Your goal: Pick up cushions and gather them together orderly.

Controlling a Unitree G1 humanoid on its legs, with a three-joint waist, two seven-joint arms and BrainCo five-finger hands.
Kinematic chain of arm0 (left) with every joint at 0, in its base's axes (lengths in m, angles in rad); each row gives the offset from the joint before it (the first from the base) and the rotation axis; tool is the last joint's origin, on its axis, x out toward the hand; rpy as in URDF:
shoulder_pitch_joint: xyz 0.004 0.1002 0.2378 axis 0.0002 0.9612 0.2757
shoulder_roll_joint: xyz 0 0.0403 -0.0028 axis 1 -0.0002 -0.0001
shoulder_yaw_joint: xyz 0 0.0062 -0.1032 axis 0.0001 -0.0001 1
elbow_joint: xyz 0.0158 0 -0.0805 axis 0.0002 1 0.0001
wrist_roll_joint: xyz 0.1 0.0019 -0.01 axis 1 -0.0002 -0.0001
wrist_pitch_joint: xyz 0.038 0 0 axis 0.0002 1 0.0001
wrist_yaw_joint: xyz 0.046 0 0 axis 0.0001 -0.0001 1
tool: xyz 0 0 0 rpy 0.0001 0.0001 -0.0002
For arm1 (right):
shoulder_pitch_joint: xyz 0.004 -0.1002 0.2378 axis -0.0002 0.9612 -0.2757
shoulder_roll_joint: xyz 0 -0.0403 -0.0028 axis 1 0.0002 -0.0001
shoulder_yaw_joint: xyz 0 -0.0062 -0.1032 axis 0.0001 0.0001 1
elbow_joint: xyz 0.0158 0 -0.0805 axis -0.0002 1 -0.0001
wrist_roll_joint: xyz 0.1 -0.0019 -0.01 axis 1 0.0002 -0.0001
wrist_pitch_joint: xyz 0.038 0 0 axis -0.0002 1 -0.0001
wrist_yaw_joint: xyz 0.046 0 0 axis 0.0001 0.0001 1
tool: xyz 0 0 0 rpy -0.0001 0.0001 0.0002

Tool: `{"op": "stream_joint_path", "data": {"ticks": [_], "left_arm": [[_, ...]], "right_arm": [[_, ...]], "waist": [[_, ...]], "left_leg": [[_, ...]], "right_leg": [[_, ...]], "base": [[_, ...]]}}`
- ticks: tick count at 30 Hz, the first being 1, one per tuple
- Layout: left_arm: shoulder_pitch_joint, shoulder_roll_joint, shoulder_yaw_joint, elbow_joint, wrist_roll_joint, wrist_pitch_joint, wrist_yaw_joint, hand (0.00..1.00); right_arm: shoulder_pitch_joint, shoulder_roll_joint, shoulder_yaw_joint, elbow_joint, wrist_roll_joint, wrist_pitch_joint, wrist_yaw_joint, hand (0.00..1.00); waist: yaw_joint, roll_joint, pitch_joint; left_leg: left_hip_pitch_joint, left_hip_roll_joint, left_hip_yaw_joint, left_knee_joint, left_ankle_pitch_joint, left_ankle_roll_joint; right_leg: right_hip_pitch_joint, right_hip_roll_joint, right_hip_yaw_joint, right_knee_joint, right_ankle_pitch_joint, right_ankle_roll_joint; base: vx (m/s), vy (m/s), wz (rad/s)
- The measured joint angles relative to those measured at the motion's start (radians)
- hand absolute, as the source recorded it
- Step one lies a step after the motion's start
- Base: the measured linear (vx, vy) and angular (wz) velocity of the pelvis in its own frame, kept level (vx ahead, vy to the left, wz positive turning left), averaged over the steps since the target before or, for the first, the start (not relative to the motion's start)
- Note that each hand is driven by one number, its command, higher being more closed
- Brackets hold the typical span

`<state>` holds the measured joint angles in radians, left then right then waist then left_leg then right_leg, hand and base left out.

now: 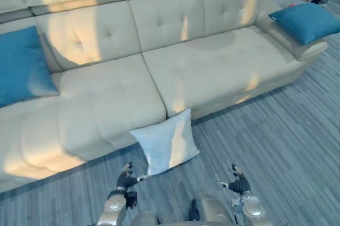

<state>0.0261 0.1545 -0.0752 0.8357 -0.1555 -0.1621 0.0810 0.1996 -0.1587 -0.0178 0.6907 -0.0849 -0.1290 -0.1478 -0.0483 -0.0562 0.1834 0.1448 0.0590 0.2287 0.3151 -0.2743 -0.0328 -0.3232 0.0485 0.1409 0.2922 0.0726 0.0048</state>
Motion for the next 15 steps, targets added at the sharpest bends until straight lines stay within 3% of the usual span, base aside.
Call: {"op": "stream_joint_path", "data": {"ticks": [1,3,4,5,8,10,11,12,15], "left_arm": [[-0.006,-0.035,0.009,0.023,0.001,0.002,0.005,0.0],[-0.005,-0.048,0.011,0.02,0.002,0.0,0.007,0.0],[-0.005,-0.059,0.017,0.02,0.003,0.0,0.007,0.0],[-0.005,-0.069,0.025,0.017,0.003,0.0,0.007,0.0],[0.008,-0.082,0.027,0.017,0.001,0.002,0.007,0.0],[0.015,-0.095,0.03,0.016,0.0,0.002,0.007,0.0],[0.029,-0.105,0.042,0.016,0.0,0.002,0.008,0.0],[0.035,-0.104,0.048,0.016,0.0,0.003,0.008,0.0],[0.041,-0.088,0.05,0.017,0.0,0.007,0.013,0.0]], "right_arm": [[-0.01,-0.017,-0.018,0.037,0.0,0.014,0.0,0.0],[-0.02,-0.011,-0.048,0.035,0.0,0.022,0.0,0.0],[-0.021,-0.01,-0.048,0.033,0.0,0.022,0.001,0.0],[-0.015,-0.005,-0.048,0.031,0.001,0.022,0.001,0.0],[-0.017,0.001,-0.058,0.023,0.008,0.016,-0.003,0.0],[-0.018,0.002,-0.064,0.023,0.018,0.017,-0.005,0.0],[-0.019,-0.009,-0.081,0.025,0.032,0.018,-0.005,0.0],[-0.019,-0.002,-0.088,0.026,0.036,0.018,-0.005,0.0],[-0.025,0.035,-0.094,0.042,0.044,0.022,-0.006,0.0]], "waist": [[0.006,0.046,0.018],[0.008,0.048,0.02],[0.004,0.056,0.025],[0.006,0.062,0.028],[0.037,0.056,0.031],[0.036,0.053,0.034],[0.042,0.071,0.027],[0.041,0.071,0.026],[0.056,0.046,0.041]], "left_leg": [[-0.006,0.027,-0.037,0.068,-0.007,-0.032],[-0.051,0.045,-0.043,0.07,-0.013,-0.029],[-0.085,0.077,-0.051,0.092,0.01,-0.047],[-0.121,0.111,-0.06,0.163,0.062,-0.041],[-0.18,0.165,0.002,0.261,0.069,-0.037],[-0.211,0.164,0.075,0.212,0.066,-0.033],[-0.202,0.146,0.11,0.135,0.062,-0.052],[-0.191,0.135,0.11,0.103,0.053,-0.058],[-0.191,0.09,0.131,0.053,0.037,-0.036]], "right_leg": [[0.007,0.015,-0.028,0.068,-0.047,-0.026],[0.014,-0.02,-0.052,0.09,-0.092,-0.034],[0.047,-0.037,-0.097,0.097,-0.125,-0.041],[0.097,-0.05,-0.146,0.097,-0.169,-0.041],[0.169,-0.075,-0.202,0.105,-0.226,-0.037],[0.177,-0.11,-0.233,0.118,-0.249,-0.015],[0.155,-0.128,-0.234,0.155,-0.272,0.016],[0.145,-0.135,-0.232,0.164,-0.278,0.025],[0.089,-0.158,-0.206,0.207,-0.287,0.041]], "base": [[0.49,-0.128,0.38],[0.39,-0.159,0.62],[0.24,-0.134,1.12],[0.18,-0.097,1.15],[0.14,-0.003,0.77],[0.06,0.108,0.72],[0.03,0.164,0.29],[0.04,0.214,0.22],[0.0,0.103,-0.06]]}}
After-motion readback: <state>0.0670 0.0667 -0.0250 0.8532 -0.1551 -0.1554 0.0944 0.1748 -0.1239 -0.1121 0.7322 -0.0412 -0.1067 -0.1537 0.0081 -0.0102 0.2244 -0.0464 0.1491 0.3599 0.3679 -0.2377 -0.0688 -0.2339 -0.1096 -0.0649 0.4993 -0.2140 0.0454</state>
